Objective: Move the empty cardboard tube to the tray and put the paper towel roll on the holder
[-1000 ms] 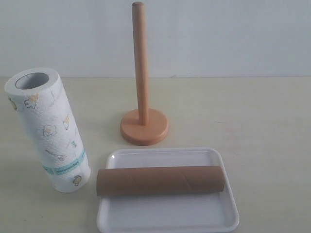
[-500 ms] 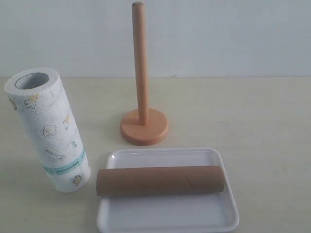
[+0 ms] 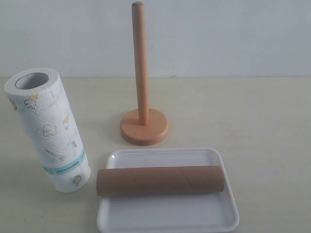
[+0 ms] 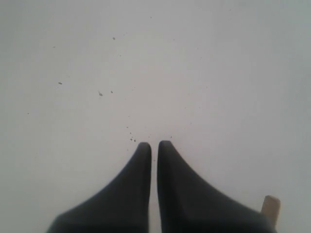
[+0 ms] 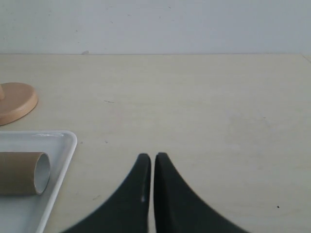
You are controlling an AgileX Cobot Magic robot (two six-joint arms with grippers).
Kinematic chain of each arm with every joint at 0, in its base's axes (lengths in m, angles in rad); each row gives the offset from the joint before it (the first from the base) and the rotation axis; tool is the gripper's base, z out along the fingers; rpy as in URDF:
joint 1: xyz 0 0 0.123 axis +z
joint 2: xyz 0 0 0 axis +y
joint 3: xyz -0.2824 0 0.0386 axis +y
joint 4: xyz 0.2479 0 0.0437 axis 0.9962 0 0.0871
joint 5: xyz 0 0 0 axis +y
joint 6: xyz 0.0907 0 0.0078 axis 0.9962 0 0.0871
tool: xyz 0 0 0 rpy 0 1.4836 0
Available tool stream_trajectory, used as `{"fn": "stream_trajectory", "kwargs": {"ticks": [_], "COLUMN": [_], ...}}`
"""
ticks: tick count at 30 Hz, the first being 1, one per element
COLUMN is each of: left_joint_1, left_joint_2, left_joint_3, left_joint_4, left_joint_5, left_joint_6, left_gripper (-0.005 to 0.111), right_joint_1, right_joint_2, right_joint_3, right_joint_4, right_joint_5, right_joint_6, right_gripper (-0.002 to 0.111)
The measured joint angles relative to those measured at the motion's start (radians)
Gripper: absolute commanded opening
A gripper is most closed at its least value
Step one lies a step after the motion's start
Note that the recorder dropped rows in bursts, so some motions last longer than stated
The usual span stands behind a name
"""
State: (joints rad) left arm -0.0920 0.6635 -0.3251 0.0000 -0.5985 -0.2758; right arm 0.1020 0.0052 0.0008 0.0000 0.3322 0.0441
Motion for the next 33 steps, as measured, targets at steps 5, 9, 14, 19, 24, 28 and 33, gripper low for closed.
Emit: {"fn": "stream_trajectory", "kwargs": {"ticks": [5, 9, 14, 19, 24, 28, 33], "left_joint_1": [0.0, 0.0, 0.0, 0.0, 0.0, 0.0, 0.0], "left_joint_2": [0.168, 0.297, 0.318, 0.318, 0.318, 0.318, 0.318], "left_joint_3": [0.053, 0.115, 0.195, 0.231, 0.249, 0.252, 0.262], "left_joint_4": [-0.022, -0.02, 0.169, 0.17, 0.166, 0.172, 0.322], "left_joint_5": [-0.119, -0.253, -0.321, -0.336, -0.358, -0.346, -0.38], "left_joint_6": [-0.002, -0.062, -0.113, -0.12, -0.143, -0.182, -0.201], "left_gripper": [0.004, 0.004, 0.004, 0.004, 0.004, 0.004, 0.004], "right_joint_1": [0.0, 0.0, 0.0, 0.0, 0.0, 0.0, 0.0], "right_joint_2": [0.0, 0.0, 0.0, 0.0, 0.0, 0.0, 0.0], "right_joint_3": [0.0, 0.0, 0.0, 0.0, 0.0, 0.0, 0.0], "right_joint_4": [0.0, 0.0, 0.0, 0.0, 0.0, 0.0, 0.0], "right_joint_5": [0.0, 0.0, 0.0, 0.0, 0.0, 0.0, 0.0], "right_joint_6": [0.0, 0.0, 0.0, 0.0, 0.0, 0.0, 0.0], "right_gripper": [0.003, 0.003, 0.003, 0.003, 0.003, 0.003, 0.003]}}
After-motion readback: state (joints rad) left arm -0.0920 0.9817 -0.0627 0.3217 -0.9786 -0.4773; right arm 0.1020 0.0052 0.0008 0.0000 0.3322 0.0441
